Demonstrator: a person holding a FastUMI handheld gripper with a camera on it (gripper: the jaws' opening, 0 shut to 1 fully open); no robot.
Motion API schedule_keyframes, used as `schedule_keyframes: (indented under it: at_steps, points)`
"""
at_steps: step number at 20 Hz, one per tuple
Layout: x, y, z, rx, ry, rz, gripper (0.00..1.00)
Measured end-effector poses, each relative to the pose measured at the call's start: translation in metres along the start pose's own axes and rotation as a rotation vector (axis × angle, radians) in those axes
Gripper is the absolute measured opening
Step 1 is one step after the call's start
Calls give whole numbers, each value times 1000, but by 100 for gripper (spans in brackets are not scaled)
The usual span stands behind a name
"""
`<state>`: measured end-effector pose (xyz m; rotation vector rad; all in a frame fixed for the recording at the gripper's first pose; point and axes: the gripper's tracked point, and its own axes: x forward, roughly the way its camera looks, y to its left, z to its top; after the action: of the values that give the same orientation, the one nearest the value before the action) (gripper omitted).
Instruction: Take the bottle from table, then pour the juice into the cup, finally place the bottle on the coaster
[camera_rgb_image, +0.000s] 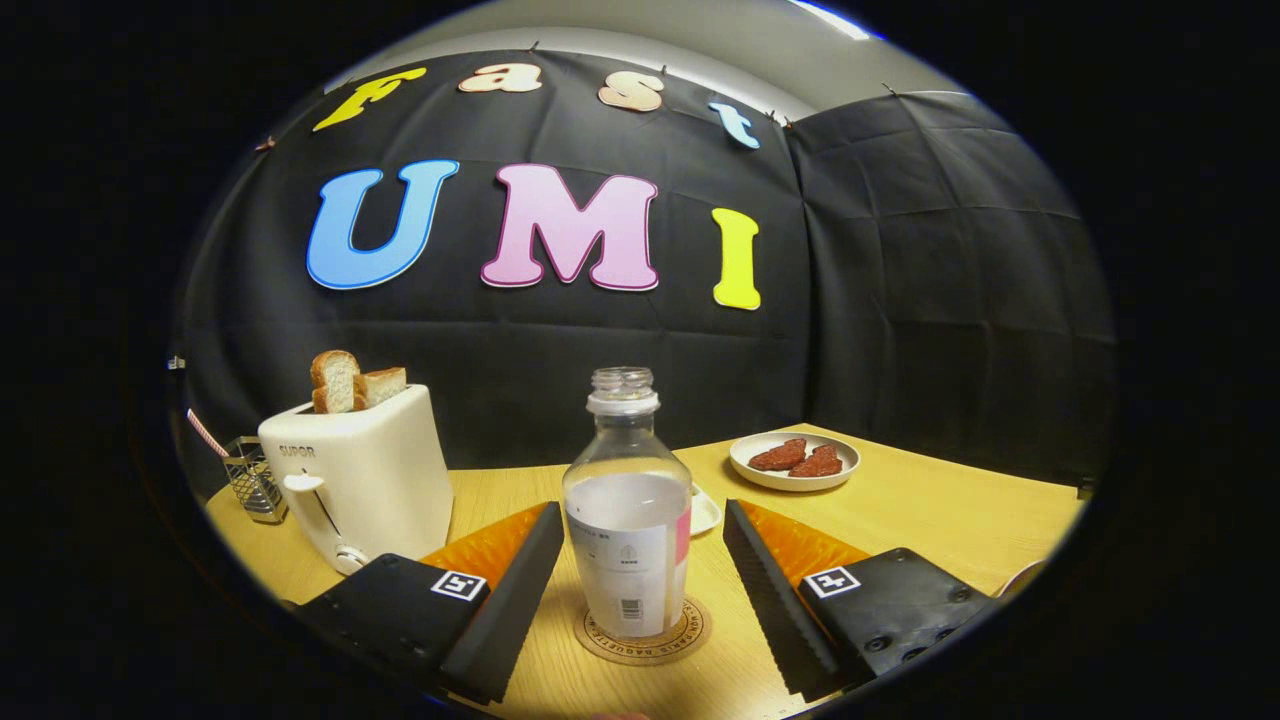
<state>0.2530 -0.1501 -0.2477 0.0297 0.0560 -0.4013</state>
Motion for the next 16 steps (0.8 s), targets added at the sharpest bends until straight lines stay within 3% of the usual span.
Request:
schedule_keyframes:
  at_steps: [16]
  points:
    - [-102, 12, 72, -31, 33, 116, 99]
